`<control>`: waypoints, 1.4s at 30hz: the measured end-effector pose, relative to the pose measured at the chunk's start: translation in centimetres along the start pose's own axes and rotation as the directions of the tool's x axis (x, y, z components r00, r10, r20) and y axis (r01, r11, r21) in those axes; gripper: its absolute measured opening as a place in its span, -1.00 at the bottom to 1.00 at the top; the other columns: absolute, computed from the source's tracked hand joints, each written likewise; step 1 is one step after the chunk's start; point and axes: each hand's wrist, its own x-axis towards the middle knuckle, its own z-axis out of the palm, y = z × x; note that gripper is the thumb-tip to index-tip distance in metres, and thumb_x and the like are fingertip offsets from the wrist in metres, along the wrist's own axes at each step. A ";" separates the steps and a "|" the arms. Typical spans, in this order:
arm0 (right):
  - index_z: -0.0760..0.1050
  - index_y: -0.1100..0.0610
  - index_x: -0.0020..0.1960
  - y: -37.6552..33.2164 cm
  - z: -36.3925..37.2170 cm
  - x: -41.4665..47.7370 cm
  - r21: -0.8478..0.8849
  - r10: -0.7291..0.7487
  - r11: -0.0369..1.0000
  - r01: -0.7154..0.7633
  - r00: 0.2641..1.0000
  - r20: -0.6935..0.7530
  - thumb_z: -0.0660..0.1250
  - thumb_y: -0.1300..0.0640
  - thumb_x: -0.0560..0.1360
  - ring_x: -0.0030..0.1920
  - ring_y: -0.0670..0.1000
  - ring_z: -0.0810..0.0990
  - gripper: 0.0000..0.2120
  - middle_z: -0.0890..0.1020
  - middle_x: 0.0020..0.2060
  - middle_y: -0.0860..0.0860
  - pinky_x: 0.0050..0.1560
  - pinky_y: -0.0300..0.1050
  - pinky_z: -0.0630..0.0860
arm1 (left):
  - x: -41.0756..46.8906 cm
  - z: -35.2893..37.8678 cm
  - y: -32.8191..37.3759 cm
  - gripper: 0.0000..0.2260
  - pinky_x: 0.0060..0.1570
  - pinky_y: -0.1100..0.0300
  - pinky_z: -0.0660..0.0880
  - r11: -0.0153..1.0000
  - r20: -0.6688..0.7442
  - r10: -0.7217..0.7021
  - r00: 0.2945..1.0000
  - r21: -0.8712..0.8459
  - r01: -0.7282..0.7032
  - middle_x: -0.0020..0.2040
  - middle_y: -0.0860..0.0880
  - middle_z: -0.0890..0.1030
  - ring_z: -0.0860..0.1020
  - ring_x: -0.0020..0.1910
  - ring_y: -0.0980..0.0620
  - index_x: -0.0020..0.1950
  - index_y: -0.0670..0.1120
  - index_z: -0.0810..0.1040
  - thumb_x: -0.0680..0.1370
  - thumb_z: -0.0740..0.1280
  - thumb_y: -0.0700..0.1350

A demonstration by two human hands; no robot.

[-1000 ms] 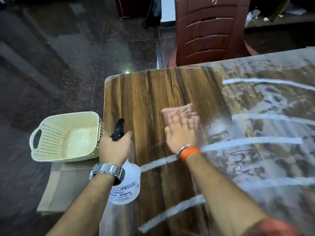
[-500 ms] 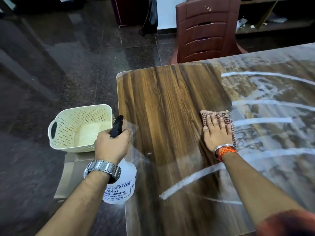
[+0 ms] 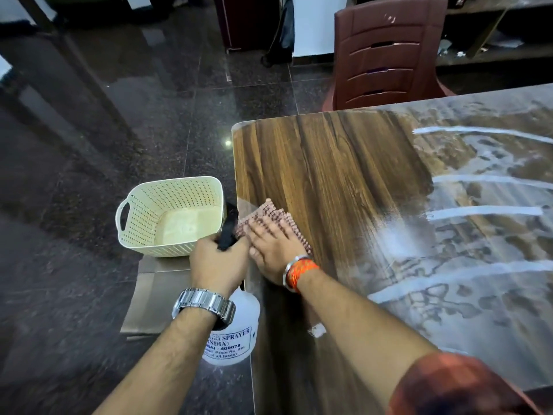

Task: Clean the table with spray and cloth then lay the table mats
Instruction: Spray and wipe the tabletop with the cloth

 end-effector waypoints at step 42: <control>0.21 -0.05 0.50 3.9 2.3 -26.1 0.053 0.248 0.968 -0.244 0.964 -0.100 0.01 -0.09 0.52 0.51 0.05 0.13 -0.46 0.26 0.49 -0.07 0.47 0.11 -0.09 | -15.7 2.7 -1.9 -0.78 -0.19 -0.08 0.64 0.999 -0.086 -0.031 0.996 0.008 0.031 -0.36 -0.12 0.70 0.54 -0.51 -0.10 -0.31 -0.13 0.65 0.33 0.38 0.02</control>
